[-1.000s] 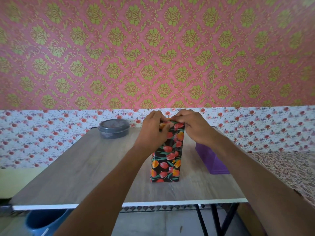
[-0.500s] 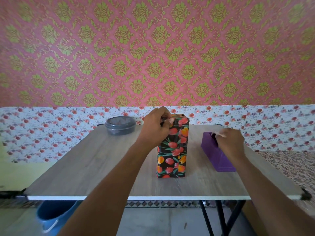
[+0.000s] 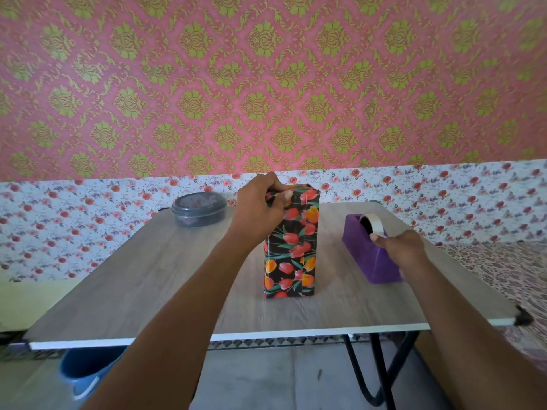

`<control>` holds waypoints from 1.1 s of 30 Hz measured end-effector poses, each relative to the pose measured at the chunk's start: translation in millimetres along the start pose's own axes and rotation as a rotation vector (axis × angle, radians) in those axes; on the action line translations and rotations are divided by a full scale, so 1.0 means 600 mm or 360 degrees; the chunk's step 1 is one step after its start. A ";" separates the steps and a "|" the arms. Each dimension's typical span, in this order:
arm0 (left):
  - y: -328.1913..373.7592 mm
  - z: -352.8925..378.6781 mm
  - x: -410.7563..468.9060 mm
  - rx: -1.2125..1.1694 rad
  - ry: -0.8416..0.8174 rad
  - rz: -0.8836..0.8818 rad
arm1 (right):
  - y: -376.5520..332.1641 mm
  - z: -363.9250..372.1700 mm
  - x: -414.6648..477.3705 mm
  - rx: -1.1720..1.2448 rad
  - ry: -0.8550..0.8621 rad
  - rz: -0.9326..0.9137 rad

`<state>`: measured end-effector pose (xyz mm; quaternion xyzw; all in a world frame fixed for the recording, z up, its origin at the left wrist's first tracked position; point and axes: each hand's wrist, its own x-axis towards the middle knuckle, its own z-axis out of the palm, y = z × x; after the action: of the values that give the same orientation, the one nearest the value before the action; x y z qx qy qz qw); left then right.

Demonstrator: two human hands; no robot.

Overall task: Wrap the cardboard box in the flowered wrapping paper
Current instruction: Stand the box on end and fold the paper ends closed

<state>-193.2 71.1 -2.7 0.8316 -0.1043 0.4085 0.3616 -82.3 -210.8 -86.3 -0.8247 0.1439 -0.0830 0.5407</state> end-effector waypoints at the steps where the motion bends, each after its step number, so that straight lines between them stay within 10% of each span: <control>1: -0.002 -0.002 0.000 0.0011 0.0007 0.0008 | -0.001 0.007 -0.004 -0.0038 0.0041 0.0000; 18: 0.006 0.004 -0.004 0.0029 -0.0023 -0.0008 | 0.021 0.027 -0.055 -0.0140 0.0488 -0.0134; 33: 0.007 -0.002 -0.003 0.0033 -0.0043 -0.0057 | 0.067 0.034 -0.069 0.0629 0.0455 0.0179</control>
<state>-197.0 68.6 -1.3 0.8424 -0.0901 0.3919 0.3588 -121.3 -194.8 -130.5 -0.6735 0.2455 -0.1952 0.6694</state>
